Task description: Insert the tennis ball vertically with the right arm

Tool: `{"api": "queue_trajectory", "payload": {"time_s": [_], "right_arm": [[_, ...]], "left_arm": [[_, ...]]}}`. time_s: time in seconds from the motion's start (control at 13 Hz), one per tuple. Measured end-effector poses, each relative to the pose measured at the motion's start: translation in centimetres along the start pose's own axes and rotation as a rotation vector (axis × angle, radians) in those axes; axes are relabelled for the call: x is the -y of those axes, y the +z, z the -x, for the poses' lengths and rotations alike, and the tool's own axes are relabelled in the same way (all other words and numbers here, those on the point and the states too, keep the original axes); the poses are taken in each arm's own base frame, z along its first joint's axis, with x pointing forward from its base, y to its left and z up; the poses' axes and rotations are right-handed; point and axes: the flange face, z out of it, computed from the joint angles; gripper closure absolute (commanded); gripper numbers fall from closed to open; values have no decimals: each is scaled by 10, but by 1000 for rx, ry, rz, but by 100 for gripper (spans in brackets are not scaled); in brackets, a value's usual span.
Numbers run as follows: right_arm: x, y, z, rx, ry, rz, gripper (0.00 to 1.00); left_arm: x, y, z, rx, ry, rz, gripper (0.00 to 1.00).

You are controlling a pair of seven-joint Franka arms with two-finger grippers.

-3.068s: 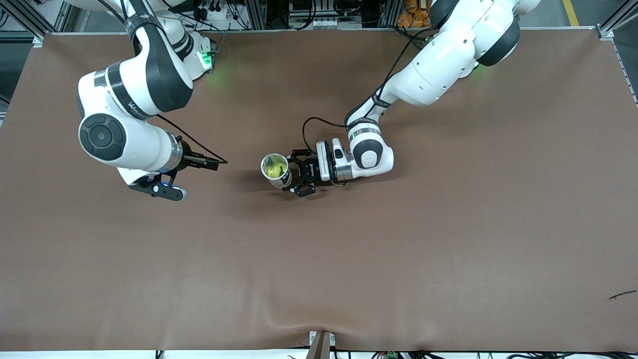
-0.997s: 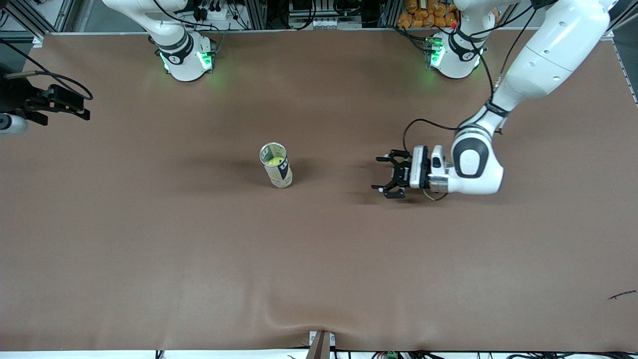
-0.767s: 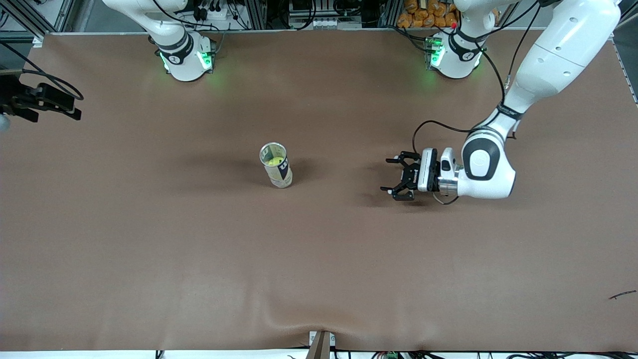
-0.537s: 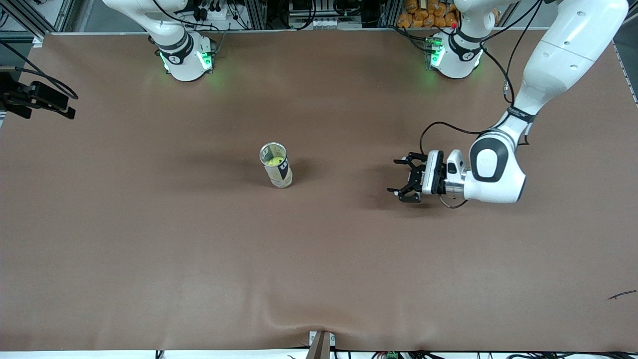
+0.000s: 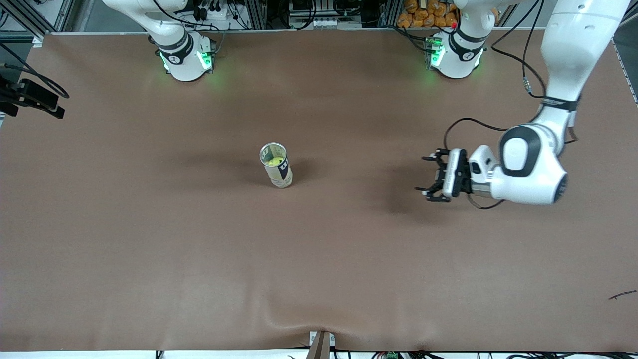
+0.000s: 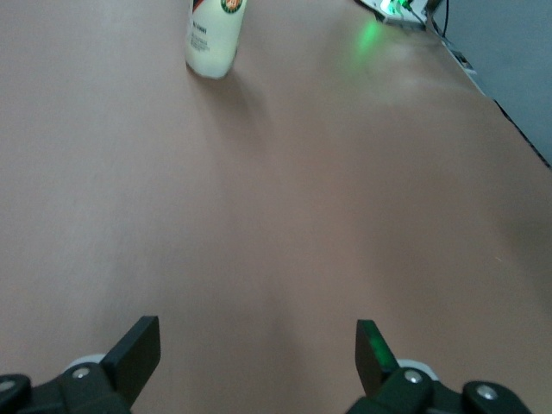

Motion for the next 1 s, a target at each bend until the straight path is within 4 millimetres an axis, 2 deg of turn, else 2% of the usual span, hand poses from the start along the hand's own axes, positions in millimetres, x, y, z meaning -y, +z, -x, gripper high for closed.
{"api": "queue_trajectory", "payload": {"time_s": [0.15, 0.31, 0.46, 0.54, 0.69, 0.84, 1.0], "right_arm": [[0, 1, -1, -3, 0, -3, 0], [0, 6, -4, 6, 1, -4, 0], [-6, 16, -8, 25, 11, -8, 0], [-6, 19, -9, 29, 12, -13, 0], [-4, 20, -10, 28, 8, -19, 0], [-3, 20, -10, 27, 6, -20, 0], [-5, 22, -10, 30, 9, -20, 0]], "left_arm": [[-6, -65, -16, 96, -137, 31, 0], [-25, -122, -33, 171, -318, 15, 0], [-50, -162, -49, 244, -503, -40, 0], [-65, -176, -63, 284, -590, -73, 0], [-100, -197, -103, 355, -778, -161, 0], [-136, -206, -146, 403, -977, -253, 0], [-161, -208, -174, 439, -1170, -355, 0]]}}
